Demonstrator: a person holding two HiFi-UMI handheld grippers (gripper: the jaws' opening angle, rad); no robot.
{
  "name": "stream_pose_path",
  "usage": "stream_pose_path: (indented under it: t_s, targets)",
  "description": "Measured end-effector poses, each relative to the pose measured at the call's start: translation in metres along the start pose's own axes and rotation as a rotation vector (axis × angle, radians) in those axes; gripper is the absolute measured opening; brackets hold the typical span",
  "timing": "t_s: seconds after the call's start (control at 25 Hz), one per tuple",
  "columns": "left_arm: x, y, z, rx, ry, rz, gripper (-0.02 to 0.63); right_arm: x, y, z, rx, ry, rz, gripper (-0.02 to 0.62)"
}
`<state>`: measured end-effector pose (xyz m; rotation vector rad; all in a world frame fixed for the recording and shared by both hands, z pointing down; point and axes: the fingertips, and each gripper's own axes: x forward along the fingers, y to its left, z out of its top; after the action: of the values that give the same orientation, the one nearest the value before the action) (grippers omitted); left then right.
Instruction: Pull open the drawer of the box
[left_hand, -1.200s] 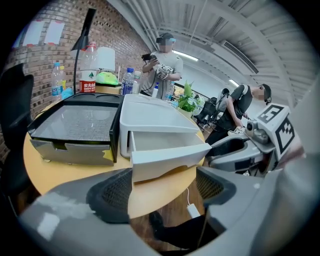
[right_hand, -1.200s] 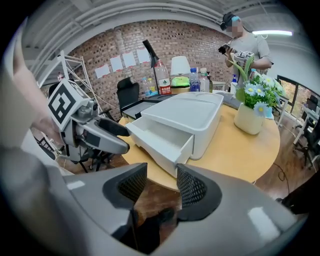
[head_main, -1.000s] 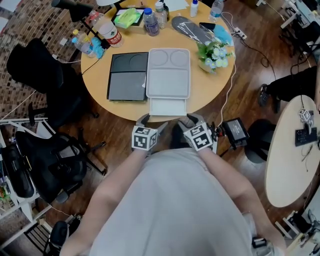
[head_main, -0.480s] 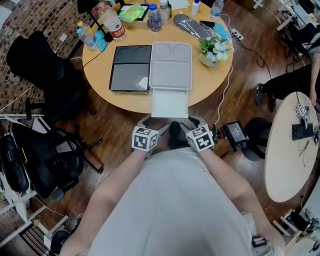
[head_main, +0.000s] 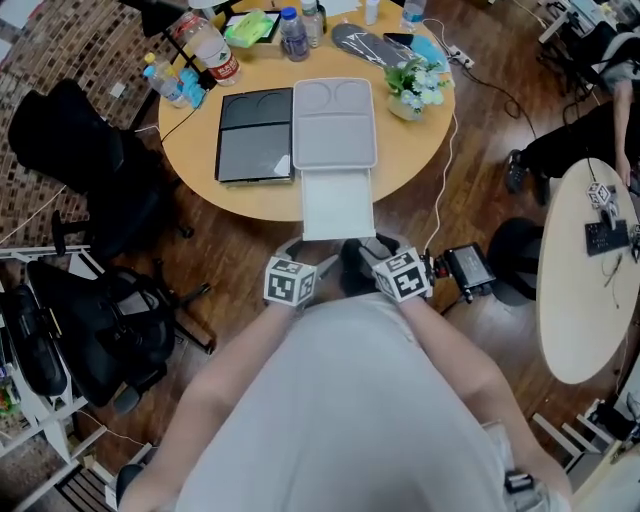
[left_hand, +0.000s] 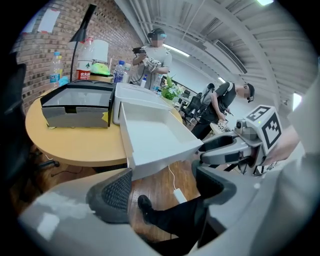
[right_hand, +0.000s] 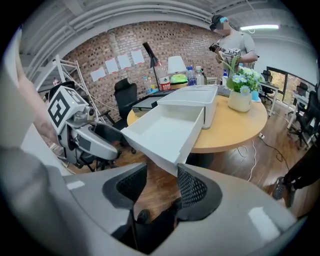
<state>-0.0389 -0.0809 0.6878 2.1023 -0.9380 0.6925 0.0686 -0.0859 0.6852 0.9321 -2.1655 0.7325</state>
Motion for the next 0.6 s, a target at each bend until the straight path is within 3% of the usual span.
stream_pose_path:
  t_s: [0.32,0.6]
  targets:
    - [-0.002,-0.001,-0.006,-0.018,-0.004,-0.033,0.421,-0.002,0.002,-0.006,0.027,-0.019,0.000,0.183]
    - [-0.014,0.009,-0.011,-0.019,-0.045,-0.001,0.399,-0.007,0.007,0.009,0.000,-0.097,0.009,0.183]
